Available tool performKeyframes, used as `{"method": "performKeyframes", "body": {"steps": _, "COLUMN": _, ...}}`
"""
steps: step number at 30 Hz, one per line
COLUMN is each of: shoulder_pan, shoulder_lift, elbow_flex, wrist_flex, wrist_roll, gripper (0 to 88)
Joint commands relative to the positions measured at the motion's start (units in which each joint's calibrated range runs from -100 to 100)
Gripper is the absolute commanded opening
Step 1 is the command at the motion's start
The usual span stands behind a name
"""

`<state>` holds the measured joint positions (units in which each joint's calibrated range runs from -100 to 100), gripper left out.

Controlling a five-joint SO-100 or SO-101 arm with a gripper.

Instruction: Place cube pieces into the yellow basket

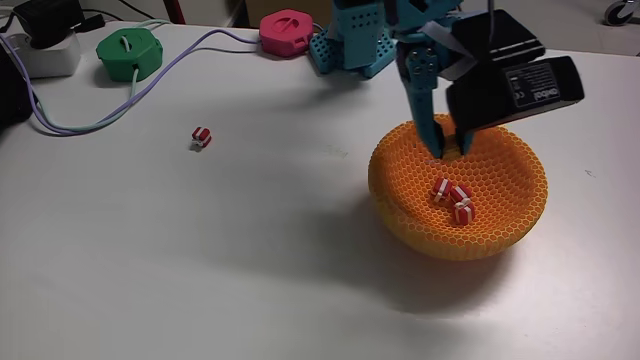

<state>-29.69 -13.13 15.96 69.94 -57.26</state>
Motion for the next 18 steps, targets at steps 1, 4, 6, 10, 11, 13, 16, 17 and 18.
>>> {"method": "performKeyframes", "body": {"steps": 1, "shoulder_pan": -2.84, "shoulder_lift": -5.33, "elbow_flex": 0.65, "wrist_flex": -3.21, "wrist_roll": 3.81, "gripper": 24.1}}
{"method": "performKeyframes", "body": {"steps": 4, "shoulder_pan": -2.37, "shoulder_lift": -7.32, "elbow_flex": 0.65, "wrist_flex": -5.82, "wrist_roll": 9.72, "gripper": 44.6}}
{"method": "performKeyframes", "body": {"steps": 6, "shoulder_pan": -0.97, "shoulder_lift": -8.84, "elbow_flex": 0.65, "wrist_flex": -5.04, "wrist_roll": 11.67, "gripper": 49.4}}
{"method": "performKeyframes", "body": {"steps": 10, "shoulder_pan": 4.53, "shoulder_lift": -12.53, "elbow_flex": 0.65, "wrist_flex": -2.69, "wrist_roll": 13.77, "gripper": 51.1}}
{"method": "performKeyframes", "body": {"steps": 11, "shoulder_pan": 7.60, "shoulder_lift": -13.57, "elbow_flex": 0.65, "wrist_flex": -2.26, "wrist_roll": 14.31, "gripper": 50.8}}
{"method": "performKeyframes", "body": {"steps": 13, "shoulder_pan": 16.36, "shoulder_lift": -16.03, "elbow_flex": 0.75, "wrist_flex": -2.17, "wrist_roll": 15.38, "gripper": 48.8}}
{"method": "performKeyframes", "body": {"steps": 16, "shoulder_pan": 32.95, "shoulder_lift": -17.83, "elbow_flex": 1.52, "wrist_flex": -2.43, "wrist_roll": 17.05, "gripper": 46.5}}
{"method": "performKeyframes", "body": {"steps": 17, "shoulder_pan": 37.99, "shoulder_lift": -17.83, "elbow_flex": 2.96, "wrist_flex": -3.48, "wrist_roll": 17.29, "gripper": 46.4}}
{"method": "performKeyframes", "body": {"steps": 18, "shoulder_pan": 42.55, "shoulder_lift": -17.55, "elbow_flex": 4.79, "wrist_flex": -4.26, "wrist_roll": 17.44, "gripper": 46.4}}
